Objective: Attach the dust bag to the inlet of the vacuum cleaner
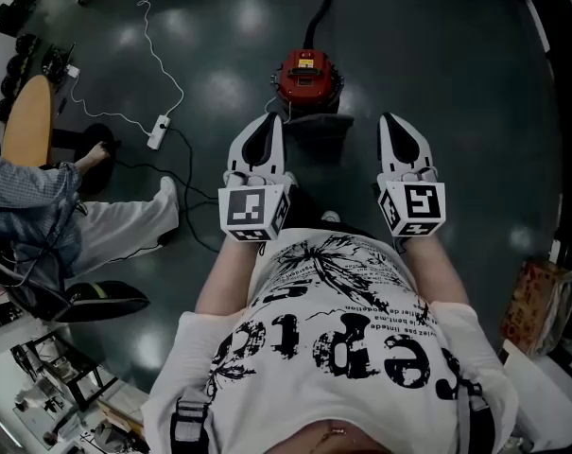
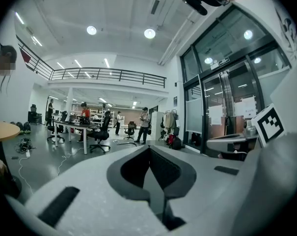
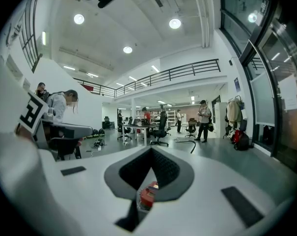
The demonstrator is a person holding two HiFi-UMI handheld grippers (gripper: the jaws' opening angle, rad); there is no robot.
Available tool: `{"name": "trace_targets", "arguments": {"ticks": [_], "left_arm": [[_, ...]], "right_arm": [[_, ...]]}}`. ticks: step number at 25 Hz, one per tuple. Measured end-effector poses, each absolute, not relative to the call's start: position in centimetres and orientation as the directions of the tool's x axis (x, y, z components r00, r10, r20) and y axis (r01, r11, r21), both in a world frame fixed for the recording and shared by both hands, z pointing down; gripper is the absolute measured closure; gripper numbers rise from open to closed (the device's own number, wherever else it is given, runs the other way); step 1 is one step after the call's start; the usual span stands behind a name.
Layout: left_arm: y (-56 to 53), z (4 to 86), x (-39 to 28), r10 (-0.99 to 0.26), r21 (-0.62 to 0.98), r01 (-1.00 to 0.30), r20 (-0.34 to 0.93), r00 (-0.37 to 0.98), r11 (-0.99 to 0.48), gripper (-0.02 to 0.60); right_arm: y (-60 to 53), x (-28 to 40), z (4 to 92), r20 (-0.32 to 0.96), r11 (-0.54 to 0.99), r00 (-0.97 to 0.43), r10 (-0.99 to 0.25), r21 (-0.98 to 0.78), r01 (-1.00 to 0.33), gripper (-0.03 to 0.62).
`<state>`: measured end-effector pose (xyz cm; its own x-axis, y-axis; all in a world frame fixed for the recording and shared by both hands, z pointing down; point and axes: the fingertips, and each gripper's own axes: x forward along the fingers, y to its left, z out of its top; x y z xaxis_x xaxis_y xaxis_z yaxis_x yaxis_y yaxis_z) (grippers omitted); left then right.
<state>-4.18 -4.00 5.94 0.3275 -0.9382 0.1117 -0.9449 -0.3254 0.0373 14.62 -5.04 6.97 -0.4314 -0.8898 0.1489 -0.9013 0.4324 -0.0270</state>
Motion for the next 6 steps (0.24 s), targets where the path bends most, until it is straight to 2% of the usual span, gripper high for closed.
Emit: {"name": "trace_targets", "arguments": {"ticks": [6], "left_arm": [[-3.95,6.72,-4.21,-0.939,0.05,-0.947,0.126,0.321,-0.317,0.577]], "right_arm": [[-4.77,14.46,7.46,0.151,0.421,-0.421,-0.894,-0.036,-0.907,0.592]]}}
